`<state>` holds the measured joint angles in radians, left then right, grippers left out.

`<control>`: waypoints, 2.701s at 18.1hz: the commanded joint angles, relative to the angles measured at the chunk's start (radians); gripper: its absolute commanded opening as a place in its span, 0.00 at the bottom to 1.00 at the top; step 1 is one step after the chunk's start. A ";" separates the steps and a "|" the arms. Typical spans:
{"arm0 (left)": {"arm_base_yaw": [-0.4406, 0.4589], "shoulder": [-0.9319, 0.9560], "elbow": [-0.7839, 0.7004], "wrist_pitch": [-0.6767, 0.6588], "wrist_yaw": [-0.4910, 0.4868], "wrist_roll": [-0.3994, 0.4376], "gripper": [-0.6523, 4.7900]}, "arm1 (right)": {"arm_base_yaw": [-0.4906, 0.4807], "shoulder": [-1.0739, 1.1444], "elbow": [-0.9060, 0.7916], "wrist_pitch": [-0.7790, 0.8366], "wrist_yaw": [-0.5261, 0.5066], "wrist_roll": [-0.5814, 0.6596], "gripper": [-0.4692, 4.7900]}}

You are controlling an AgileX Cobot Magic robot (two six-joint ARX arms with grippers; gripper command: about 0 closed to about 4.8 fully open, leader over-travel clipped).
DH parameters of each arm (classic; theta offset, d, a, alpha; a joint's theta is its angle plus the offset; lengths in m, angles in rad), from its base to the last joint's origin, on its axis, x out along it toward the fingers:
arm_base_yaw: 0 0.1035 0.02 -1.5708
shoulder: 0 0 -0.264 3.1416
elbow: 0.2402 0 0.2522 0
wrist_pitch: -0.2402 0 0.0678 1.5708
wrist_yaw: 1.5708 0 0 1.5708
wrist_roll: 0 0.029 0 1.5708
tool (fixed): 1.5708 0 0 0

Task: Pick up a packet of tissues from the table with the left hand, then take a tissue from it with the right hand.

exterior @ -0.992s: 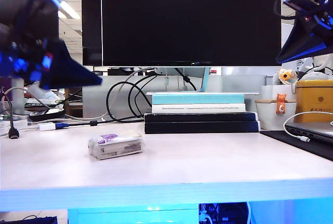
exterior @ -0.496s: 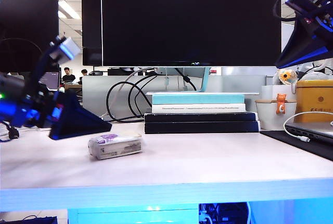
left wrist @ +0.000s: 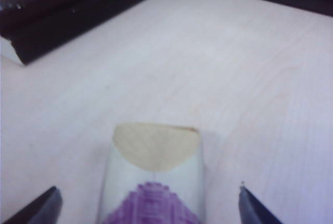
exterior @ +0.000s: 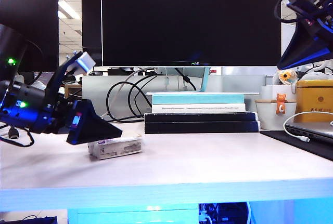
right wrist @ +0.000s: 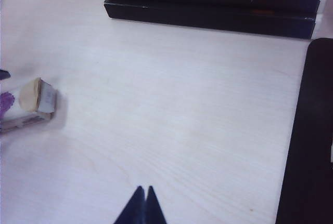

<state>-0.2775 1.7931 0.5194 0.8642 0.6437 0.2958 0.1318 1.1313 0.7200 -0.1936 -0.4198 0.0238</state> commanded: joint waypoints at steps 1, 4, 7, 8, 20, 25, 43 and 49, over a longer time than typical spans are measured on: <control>-0.006 0.002 0.003 -0.015 0.005 0.000 1.00 | 0.000 0.001 0.006 0.015 0.003 -0.018 0.08; -0.012 0.003 0.003 -0.025 -0.017 0.003 1.00 | 0.000 0.003 0.006 0.017 0.031 -0.022 0.08; -0.012 0.004 0.003 -0.025 -0.029 0.003 1.00 | 0.000 0.003 0.006 0.024 0.036 -0.022 0.08; -0.012 0.005 0.003 -0.028 -0.050 0.003 1.00 | 0.000 0.003 0.006 0.026 0.036 -0.022 0.08; -0.108 0.142 0.079 -0.059 -0.161 0.008 0.55 | 0.001 0.004 0.005 0.032 0.037 -0.023 0.08; -0.105 0.150 0.084 -0.107 -0.165 0.039 0.53 | 0.001 0.005 0.005 0.032 0.037 -0.024 0.08; -0.131 -0.122 0.086 -0.149 0.327 -0.020 0.34 | 0.000 0.008 0.005 0.118 -0.808 0.380 0.22; -0.307 -0.124 0.148 -0.153 0.311 -0.074 0.34 | 0.003 0.011 0.005 0.167 -0.951 0.501 0.30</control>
<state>-0.5690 1.6753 0.6502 0.6937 0.9752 0.2359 0.1326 1.1435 0.7200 -0.0349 -1.3544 0.5167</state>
